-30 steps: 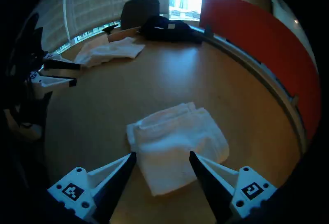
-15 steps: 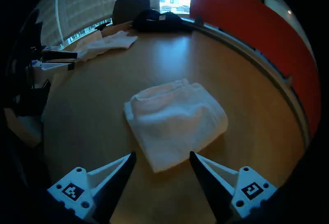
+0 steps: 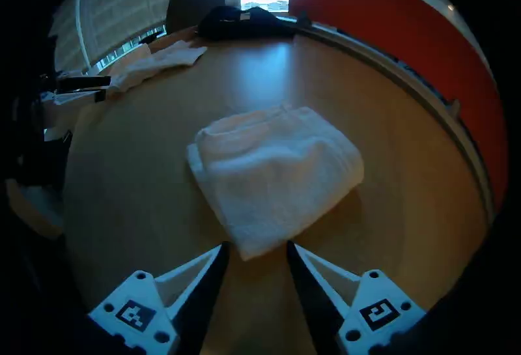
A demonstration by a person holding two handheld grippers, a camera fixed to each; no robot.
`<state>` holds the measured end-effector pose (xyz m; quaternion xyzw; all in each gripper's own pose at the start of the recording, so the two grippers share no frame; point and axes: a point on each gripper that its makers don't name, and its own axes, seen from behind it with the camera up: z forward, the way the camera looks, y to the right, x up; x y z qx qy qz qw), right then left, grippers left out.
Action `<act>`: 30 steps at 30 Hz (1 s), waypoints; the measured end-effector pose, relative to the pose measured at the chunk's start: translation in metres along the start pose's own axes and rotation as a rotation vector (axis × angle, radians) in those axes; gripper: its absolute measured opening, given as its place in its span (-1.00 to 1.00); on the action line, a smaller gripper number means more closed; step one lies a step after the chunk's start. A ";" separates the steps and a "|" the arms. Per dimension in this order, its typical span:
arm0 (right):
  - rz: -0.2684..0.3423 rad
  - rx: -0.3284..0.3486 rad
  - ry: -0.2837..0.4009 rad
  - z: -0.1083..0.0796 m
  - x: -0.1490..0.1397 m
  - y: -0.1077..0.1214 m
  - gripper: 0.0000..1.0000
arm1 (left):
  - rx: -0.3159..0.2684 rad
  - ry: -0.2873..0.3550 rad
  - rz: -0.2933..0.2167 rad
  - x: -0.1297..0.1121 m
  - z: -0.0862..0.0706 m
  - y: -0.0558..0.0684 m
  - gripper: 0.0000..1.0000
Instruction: Fold towel
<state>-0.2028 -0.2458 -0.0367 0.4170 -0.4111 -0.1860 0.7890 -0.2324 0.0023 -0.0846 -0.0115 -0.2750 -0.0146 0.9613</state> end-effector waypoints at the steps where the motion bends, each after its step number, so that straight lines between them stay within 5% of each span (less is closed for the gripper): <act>1: 0.000 0.000 -0.002 0.000 -0.001 0.000 0.13 | 0.000 0.000 0.000 0.000 0.000 0.000 0.73; 15: -0.016 -0.011 -0.015 0.002 -0.006 0.002 -0.77 | -0.004 0.001 0.004 0.003 0.002 0.002 0.73; 30: -0.034 0.019 0.010 -0.004 0.003 -0.002 -0.89 | -0.006 0.003 0.002 0.006 0.004 0.003 0.73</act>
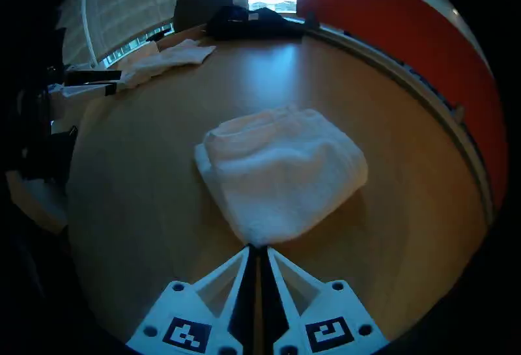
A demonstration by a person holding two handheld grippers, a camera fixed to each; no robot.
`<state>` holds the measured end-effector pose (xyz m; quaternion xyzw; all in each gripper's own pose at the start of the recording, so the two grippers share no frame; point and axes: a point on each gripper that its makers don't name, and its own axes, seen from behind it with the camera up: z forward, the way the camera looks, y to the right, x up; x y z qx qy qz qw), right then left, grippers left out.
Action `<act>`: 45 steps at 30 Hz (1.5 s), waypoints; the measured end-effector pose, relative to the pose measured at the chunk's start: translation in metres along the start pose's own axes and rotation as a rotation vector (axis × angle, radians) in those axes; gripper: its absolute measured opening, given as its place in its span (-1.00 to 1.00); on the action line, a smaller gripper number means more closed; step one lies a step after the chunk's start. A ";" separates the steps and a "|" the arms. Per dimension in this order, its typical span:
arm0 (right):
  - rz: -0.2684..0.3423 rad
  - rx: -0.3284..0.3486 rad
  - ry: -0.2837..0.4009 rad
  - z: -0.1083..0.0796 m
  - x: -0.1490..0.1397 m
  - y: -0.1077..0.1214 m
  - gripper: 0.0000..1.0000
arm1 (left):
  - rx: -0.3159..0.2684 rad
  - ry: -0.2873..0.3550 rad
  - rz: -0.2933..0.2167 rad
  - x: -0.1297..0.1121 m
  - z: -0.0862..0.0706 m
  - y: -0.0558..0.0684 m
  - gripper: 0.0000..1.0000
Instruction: Fold towel
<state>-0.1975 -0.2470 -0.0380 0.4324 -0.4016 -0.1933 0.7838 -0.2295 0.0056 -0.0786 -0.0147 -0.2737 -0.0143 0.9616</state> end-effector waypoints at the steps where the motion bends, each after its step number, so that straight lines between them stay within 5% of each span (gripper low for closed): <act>1: -0.001 -0.003 0.005 -0.001 0.002 0.001 -0.89 | 0.000 0.001 0.000 0.000 0.000 0.000 0.73; 12: -0.003 -0.041 0.091 -0.022 0.033 0.012 -0.89 | -0.001 0.007 0.000 0.004 -0.001 0.001 0.73; 27: -0.048 -0.114 0.240 -0.083 0.107 0.035 -0.89 | -0.008 0.024 0.012 0.016 -0.004 0.002 0.73; 45: -0.035 -0.166 0.291 -0.130 0.119 0.060 -0.89 | -0.027 0.035 0.021 0.024 -0.006 0.013 0.73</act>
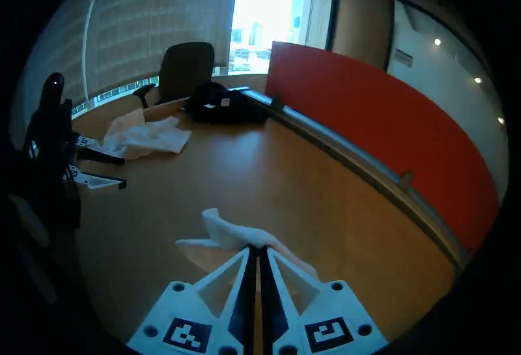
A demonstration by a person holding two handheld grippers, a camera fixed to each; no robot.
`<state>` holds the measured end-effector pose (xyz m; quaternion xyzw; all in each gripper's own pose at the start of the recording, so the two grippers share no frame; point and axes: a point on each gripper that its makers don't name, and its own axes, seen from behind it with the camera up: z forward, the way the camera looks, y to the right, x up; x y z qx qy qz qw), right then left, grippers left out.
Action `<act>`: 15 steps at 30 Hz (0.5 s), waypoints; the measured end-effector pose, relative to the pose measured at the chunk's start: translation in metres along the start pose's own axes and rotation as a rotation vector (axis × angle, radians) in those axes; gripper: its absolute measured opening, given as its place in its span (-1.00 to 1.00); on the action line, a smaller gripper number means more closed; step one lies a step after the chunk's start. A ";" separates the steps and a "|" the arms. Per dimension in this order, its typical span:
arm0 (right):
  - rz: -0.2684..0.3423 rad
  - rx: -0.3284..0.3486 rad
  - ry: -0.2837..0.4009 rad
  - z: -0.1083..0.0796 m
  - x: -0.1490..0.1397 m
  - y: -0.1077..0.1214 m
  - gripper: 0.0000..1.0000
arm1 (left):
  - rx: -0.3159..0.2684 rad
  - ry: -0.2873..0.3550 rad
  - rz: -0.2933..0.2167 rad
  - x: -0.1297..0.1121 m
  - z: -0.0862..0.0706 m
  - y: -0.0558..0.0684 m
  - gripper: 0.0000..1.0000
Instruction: Fold towel
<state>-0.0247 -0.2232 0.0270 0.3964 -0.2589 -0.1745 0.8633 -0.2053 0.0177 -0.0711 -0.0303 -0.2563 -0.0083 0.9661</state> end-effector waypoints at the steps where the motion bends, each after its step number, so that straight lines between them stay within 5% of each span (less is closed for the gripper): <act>1: 0.001 -0.005 0.001 -0.003 0.000 0.003 -0.89 | -0.001 0.000 0.000 0.000 0.000 0.001 0.73; 15: 0.033 -0.072 0.003 -0.048 -0.012 0.054 -0.89 | -0.011 -0.004 0.007 0.006 0.007 0.008 0.73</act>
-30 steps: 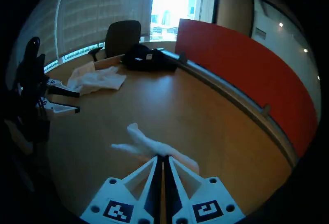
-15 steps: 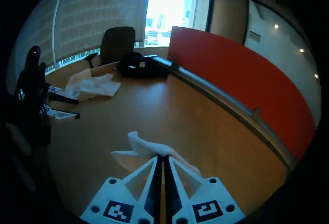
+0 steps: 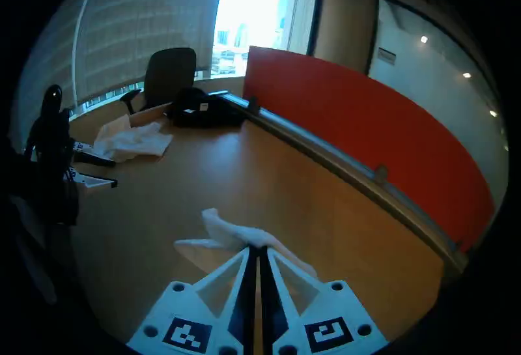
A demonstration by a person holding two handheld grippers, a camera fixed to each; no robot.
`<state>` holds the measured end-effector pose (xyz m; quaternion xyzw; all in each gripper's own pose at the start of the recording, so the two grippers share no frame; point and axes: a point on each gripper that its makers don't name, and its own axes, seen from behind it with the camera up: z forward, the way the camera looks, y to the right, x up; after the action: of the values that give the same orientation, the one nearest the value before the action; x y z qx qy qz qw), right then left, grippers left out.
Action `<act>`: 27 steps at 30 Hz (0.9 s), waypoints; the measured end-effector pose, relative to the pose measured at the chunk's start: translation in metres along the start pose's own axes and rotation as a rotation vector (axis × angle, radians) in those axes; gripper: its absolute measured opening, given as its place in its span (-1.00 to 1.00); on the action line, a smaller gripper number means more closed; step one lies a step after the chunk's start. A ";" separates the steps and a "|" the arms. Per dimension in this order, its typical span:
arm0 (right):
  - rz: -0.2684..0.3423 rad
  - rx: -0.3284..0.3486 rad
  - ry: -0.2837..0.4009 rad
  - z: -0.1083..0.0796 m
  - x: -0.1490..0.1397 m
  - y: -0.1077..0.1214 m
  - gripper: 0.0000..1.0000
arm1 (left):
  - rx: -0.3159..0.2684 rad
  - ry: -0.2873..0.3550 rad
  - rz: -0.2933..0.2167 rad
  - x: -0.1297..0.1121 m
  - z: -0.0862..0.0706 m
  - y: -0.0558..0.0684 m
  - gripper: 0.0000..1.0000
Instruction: Fold towel
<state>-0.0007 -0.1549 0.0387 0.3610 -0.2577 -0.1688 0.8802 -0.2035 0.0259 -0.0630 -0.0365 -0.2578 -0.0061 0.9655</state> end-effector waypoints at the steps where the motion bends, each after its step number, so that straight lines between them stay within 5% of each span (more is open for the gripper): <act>1: 0.002 -0.002 -0.001 -0.003 -0.001 0.004 -0.89 | 0.000 0.000 0.001 0.000 0.000 0.000 0.73; 27: 0.042 -0.118 -0.069 -0.078 -0.055 0.110 -0.89 | 0.007 -0.017 0.021 0.002 0.006 0.006 0.73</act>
<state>0.0119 -0.0103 0.0530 0.2967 -0.2851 -0.1775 0.8940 -0.2043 0.0328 -0.0571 -0.0358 -0.2656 0.0051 0.9634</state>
